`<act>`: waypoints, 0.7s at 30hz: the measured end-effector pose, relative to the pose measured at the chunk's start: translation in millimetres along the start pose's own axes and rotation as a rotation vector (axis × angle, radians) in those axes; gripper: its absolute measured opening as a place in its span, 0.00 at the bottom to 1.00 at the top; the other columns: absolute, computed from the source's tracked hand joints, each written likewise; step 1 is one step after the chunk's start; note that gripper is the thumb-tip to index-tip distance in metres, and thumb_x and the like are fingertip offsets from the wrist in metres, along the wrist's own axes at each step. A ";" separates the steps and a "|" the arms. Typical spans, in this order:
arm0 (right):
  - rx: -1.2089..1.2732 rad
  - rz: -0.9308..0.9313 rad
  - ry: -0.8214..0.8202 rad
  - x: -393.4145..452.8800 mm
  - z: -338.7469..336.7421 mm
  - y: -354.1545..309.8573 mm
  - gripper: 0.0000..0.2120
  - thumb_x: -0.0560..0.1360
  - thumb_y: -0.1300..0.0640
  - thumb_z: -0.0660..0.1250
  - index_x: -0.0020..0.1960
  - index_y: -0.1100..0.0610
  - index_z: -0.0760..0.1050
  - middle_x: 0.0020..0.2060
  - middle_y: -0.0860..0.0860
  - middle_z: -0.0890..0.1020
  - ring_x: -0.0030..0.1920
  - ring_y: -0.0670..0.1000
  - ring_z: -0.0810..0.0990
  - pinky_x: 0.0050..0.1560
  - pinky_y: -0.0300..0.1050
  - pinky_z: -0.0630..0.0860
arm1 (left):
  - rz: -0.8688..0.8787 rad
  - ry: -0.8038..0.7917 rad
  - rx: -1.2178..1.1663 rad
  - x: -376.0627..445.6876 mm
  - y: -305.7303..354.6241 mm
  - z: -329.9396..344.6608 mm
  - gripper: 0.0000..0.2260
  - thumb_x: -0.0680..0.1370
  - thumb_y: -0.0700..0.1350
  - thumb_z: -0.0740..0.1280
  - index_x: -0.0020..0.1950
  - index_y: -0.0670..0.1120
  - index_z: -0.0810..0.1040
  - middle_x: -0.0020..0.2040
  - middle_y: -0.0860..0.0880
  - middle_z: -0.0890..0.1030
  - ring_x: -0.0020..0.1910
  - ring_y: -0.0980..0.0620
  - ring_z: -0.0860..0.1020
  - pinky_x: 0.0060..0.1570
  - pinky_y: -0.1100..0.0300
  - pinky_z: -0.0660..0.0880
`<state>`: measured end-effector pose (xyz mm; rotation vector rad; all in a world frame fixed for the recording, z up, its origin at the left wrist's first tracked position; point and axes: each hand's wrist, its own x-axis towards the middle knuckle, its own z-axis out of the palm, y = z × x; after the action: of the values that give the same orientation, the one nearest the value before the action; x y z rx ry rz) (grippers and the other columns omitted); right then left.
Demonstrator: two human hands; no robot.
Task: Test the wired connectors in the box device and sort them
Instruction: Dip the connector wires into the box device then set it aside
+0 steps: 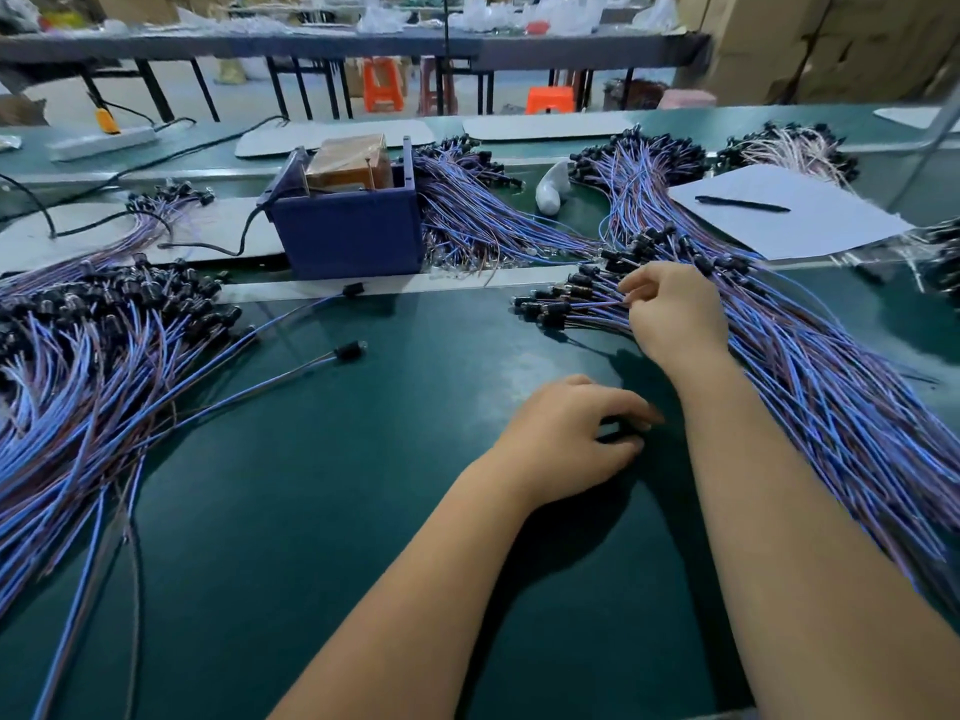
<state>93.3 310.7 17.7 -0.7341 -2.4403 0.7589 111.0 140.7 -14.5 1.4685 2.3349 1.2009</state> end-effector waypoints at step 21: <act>0.476 -0.149 -0.220 -59.4 90.8 -100.2 0.11 0.74 0.66 0.62 0.47 0.56 0.82 0.38 0.49 0.81 0.44 0.52 0.79 0.44 0.43 0.72 | -0.602 0.731 0.075 -10.4 -43.2 -65.0 0.13 0.74 0.37 0.61 0.55 0.49 0.77 0.57 0.49 0.76 0.49 0.49 0.75 0.43 0.58 0.66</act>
<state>50.6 170.8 -2.9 -0.2944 -2.3245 1.3514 54.2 87.4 -3.1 0.2412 2.9462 1.6247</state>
